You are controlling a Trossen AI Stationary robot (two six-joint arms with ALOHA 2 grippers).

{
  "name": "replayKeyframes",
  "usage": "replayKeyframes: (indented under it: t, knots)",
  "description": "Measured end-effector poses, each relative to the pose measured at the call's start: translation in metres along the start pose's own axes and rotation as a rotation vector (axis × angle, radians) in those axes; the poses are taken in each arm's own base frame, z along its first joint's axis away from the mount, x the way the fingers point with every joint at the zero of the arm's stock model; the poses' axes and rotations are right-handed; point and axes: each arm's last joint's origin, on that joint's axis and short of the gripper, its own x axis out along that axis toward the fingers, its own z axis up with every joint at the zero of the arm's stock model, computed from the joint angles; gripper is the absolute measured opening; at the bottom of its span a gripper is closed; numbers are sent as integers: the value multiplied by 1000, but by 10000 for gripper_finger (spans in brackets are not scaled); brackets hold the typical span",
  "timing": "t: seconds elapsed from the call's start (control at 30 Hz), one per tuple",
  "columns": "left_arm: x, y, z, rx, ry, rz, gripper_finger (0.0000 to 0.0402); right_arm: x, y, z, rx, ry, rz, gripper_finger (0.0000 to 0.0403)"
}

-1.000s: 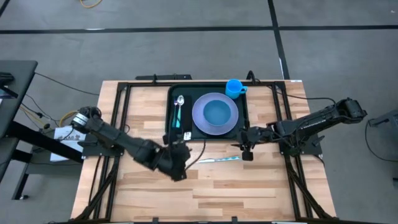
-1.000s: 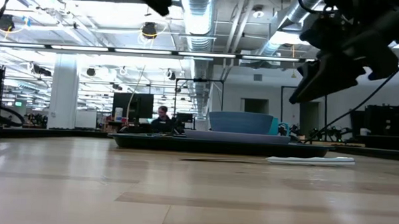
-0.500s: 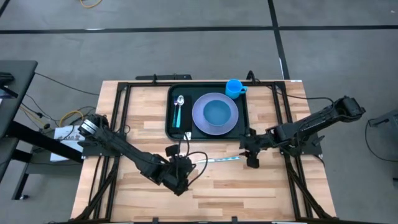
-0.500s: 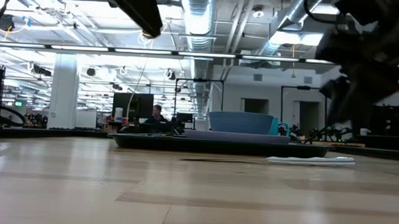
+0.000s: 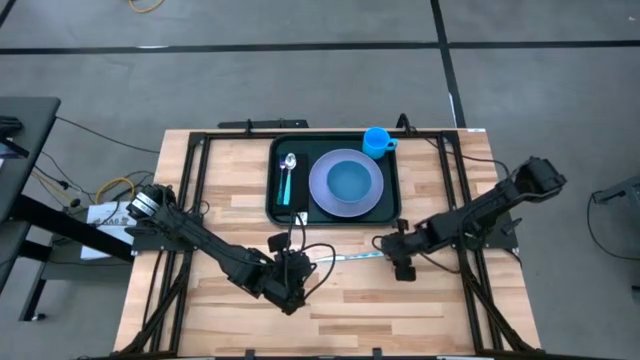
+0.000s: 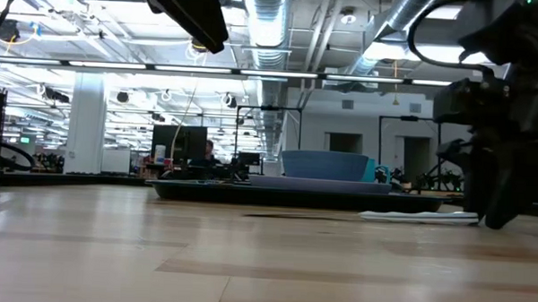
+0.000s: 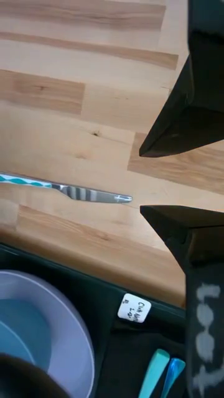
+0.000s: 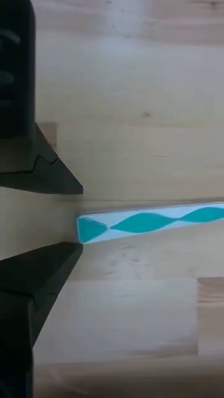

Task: Set up tray
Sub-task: Put the white and blue knife on top of the napkin to the right of the spoon and fork on the black serving tray

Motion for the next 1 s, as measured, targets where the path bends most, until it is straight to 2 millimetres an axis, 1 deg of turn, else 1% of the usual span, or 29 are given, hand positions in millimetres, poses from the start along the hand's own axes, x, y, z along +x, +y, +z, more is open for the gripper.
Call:
replayKeyframes:
  t: [0.17,0.33,0.47,0.63,0.8,1.0]
  knots:
    - [0,0,0,2,0,0,125,5,1,3,-3,27,-16,131]
    - [0,0,0,2,0,0,125,-2,3,11,-41,6,-1,131]
    - [0,0,0,1,0,0,125,-7,6,21,-85,-53,17,131]
    - [0,0,0,-1,1,0,125,0,4,21,-92,-16,8,131]
    - [0,0,0,-2,0,0,125,13,0,20,-80,47,-11,131]
    - [0,0,0,-3,0,0,125,14,-3,20,-66,47,-11,131]
